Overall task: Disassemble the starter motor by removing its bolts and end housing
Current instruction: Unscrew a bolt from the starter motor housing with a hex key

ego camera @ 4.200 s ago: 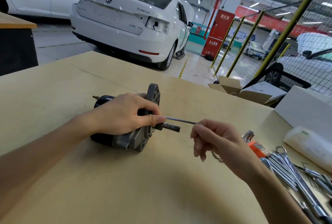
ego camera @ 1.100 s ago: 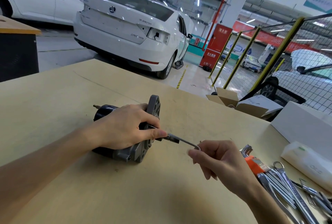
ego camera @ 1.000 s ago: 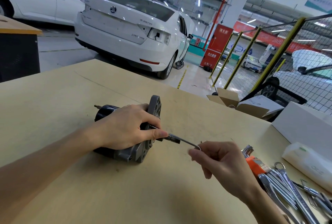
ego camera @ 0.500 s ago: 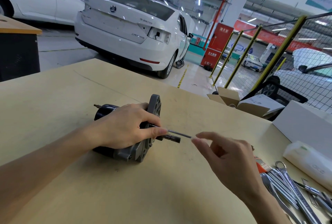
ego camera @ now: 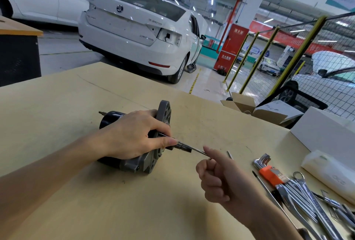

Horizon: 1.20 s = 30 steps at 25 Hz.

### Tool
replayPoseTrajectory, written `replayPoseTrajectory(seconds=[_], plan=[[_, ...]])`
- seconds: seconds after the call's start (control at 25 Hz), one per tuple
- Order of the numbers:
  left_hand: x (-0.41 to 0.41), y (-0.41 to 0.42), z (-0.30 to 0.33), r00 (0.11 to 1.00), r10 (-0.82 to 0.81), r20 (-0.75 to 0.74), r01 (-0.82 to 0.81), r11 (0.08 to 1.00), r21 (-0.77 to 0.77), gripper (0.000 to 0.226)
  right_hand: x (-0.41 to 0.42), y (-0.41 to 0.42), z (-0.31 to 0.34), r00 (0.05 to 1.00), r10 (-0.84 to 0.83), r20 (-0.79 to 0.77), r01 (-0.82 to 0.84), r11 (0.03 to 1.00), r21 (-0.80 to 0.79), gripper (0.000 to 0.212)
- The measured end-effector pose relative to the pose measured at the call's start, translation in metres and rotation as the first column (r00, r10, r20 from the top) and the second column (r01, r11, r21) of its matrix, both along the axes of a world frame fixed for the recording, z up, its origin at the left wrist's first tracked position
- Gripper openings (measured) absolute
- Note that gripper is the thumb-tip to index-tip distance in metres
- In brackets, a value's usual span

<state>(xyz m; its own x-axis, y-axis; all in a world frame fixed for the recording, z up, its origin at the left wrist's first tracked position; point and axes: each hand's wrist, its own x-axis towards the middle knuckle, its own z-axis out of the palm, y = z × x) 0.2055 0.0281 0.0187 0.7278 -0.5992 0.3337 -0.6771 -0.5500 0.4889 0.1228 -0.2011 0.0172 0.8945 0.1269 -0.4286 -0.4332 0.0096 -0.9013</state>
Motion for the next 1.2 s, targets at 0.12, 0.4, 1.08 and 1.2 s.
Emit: replayPoseTrajectory(seconds=[0.12, 0.4, 1.08, 1.2], plan=[[0.000, 0.000, 0.000, 1.000, 0.001, 0.009, -0.001, 1.000, 0.005, 0.041, 0.001, 0.001, 0.000, 0.999, -0.015, -0.034, 0.023, 0.966, 0.256, 0.035], [0.000, 0.000, 0.001, 1.000, -0.009, 0.003, 0.009, 1.000, -0.003, 0.032, 0.002, 0.004, -0.002, 0.998, -0.064, 0.000, 0.059, 0.927, 0.370, 0.028], [0.001, 0.000, -0.001, 1.000, -0.006, -0.016, 0.006, 1.000, -0.012, 0.039, -0.007, -0.011, -0.003, 0.380, 0.632, 0.675, 0.600, 0.387, -0.700, 0.029], [0.002, 0.001, 0.000, 1.000, -0.016, -0.024, 0.015, 1.000, -0.015, 0.042, -0.005, -0.010, -0.001, 0.295, 0.696, 0.654, 0.676, 0.332, -0.658, 0.031]])
